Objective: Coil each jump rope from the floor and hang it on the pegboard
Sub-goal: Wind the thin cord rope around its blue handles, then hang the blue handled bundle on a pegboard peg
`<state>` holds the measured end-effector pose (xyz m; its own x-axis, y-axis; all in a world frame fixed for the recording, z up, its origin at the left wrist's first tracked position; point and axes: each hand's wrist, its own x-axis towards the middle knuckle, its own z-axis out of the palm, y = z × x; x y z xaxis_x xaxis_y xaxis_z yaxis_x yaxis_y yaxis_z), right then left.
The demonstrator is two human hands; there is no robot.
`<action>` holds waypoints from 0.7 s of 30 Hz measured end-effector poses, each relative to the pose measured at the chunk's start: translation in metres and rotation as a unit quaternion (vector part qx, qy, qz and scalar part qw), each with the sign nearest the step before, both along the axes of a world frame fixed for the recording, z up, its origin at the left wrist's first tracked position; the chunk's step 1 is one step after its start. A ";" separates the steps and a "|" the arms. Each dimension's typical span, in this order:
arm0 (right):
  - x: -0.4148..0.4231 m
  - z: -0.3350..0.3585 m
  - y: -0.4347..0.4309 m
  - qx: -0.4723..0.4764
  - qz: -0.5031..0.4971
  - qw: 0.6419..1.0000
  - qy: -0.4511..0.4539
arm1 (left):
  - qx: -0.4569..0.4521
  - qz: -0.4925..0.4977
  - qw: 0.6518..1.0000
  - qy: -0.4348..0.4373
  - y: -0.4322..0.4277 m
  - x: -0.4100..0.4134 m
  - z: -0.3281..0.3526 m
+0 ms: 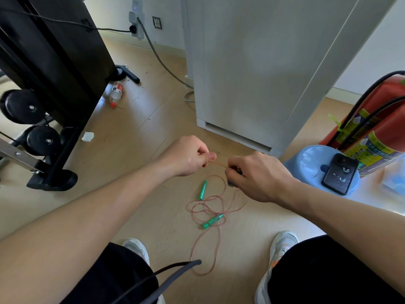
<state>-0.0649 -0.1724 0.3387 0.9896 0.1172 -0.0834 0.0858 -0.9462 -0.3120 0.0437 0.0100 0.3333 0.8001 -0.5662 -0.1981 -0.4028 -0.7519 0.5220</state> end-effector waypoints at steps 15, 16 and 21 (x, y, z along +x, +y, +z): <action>0.066 -0.035 0.032 0.035 0.016 0.996 0.086 | -0.054 0.094 0.994 -0.015 0.014 0.036 -0.011; 0.078 -0.041 0.036 0.036 0.022 0.996 0.081 | -0.049 0.104 0.993 0.005 0.017 0.050 -0.018; 0.175 -0.070 0.047 0.001 0.041 0.996 0.083 | -0.058 0.178 0.980 0.068 0.030 0.138 -0.058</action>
